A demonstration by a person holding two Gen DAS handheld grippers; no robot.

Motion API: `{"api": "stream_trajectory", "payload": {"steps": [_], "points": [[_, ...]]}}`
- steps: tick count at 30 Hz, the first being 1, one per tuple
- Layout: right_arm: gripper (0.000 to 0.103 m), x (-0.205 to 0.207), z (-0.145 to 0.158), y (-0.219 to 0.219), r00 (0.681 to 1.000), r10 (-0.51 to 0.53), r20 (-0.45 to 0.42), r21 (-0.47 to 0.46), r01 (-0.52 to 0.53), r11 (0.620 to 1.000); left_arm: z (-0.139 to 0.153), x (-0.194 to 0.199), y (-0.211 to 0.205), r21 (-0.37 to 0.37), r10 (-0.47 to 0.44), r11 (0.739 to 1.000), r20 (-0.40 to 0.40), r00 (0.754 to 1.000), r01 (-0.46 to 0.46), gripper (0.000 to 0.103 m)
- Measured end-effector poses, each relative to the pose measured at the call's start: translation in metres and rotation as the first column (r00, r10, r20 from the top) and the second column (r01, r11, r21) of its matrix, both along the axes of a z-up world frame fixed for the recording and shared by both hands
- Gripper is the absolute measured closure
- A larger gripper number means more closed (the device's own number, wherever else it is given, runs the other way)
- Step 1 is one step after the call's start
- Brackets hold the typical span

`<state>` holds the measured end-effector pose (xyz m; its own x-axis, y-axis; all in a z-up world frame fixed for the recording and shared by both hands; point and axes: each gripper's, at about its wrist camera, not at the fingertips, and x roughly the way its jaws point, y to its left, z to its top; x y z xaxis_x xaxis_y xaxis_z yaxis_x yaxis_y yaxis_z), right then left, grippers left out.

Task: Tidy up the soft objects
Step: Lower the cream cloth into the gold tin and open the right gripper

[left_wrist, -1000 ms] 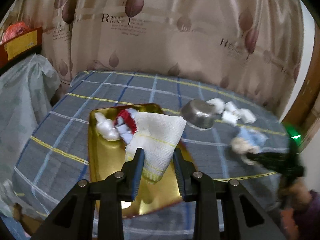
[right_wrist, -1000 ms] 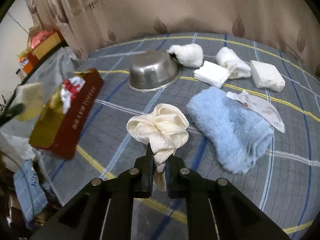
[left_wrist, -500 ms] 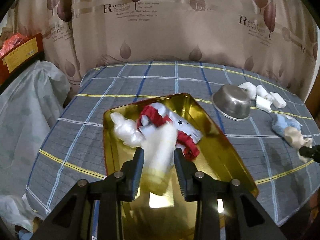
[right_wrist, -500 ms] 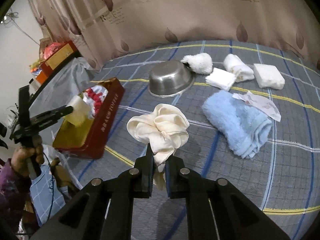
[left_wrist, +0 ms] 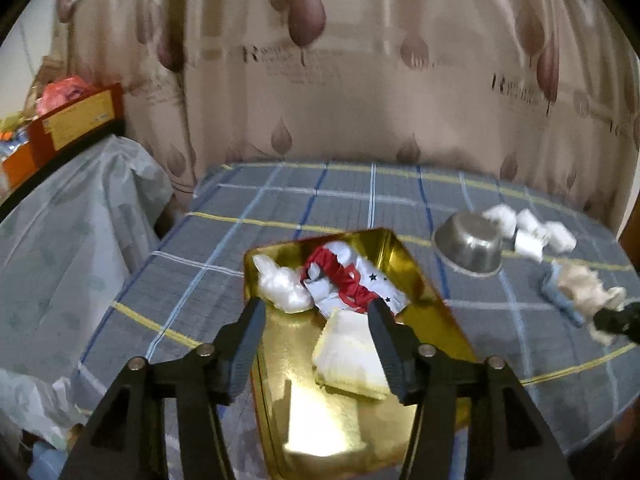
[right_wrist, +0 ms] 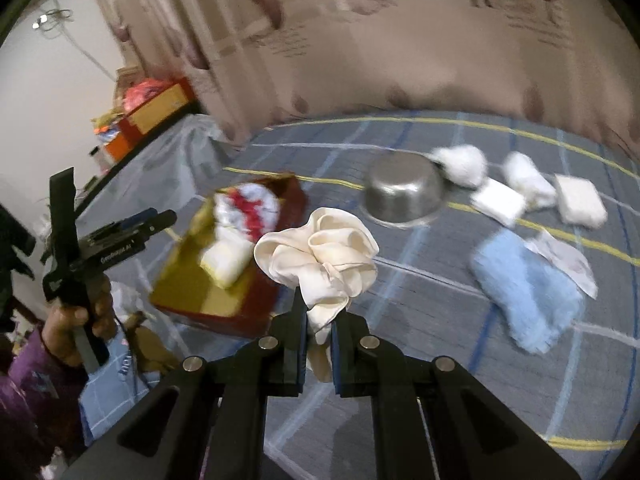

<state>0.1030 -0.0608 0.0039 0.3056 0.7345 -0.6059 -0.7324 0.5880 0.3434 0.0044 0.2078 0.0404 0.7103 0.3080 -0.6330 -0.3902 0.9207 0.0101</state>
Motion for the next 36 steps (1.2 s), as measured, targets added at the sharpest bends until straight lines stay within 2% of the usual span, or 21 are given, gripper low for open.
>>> {"api": "stream_trajectory", "payload": {"steps": [6,11,13,17,22,25,32,36], "points": [[0.094,-0.012,0.014,0.05,0.995,0.097,0.002,0.022,-0.097,0.995,0.018,-0.04,-0.024,-0.029,0.049,0.998,0.017,0.999,-0.048,0.045],[0.094,-0.014,0.012,0.106,0.981,0.188,-0.048,0.007,-0.188,0.982,0.019,-0.092,-0.041,-0.005,0.206,0.979,0.054,0.977,-0.206,0.045],[0.094,-0.01,0.005,0.133,0.974,0.206,-0.088,-0.001,-0.207,0.978,0.017,-0.109,-0.047,0.014,0.244,0.969,0.072,0.967,-0.245,0.04],[0.094,-0.005,-0.006,0.179,0.968,0.209,-0.142,-0.024,-0.214,0.976,0.016,-0.123,-0.053,0.101,0.279,0.952,0.111,0.954,-0.291,0.039],[0.094,-0.001,-0.021,0.22,0.969,0.171,-0.176,-0.074,-0.187,0.98,0.019,-0.133,-0.053,0.115,0.285,0.945,0.173,0.943,-0.307,0.038],[0.094,-0.002,-0.031,0.24,0.971,0.15,-0.187,-0.113,-0.173,0.978,0.016,-0.133,-0.048,0.139,0.296,0.938,0.163,0.941,-0.319,0.038],[0.091,-0.005,-0.05,0.269,0.975,0.121,-0.187,-0.182,-0.156,0.971,0.021,-0.151,-0.025,0.032,0.359,0.926,0.235,0.903,-0.377,0.037],[0.084,-0.006,-0.054,0.271,0.973,0.118,-0.199,-0.177,-0.154,0.972,0.02,-0.153,-0.019,-0.001,0.377,0.922,0.228,0.898,-0.387,0.036]]}}
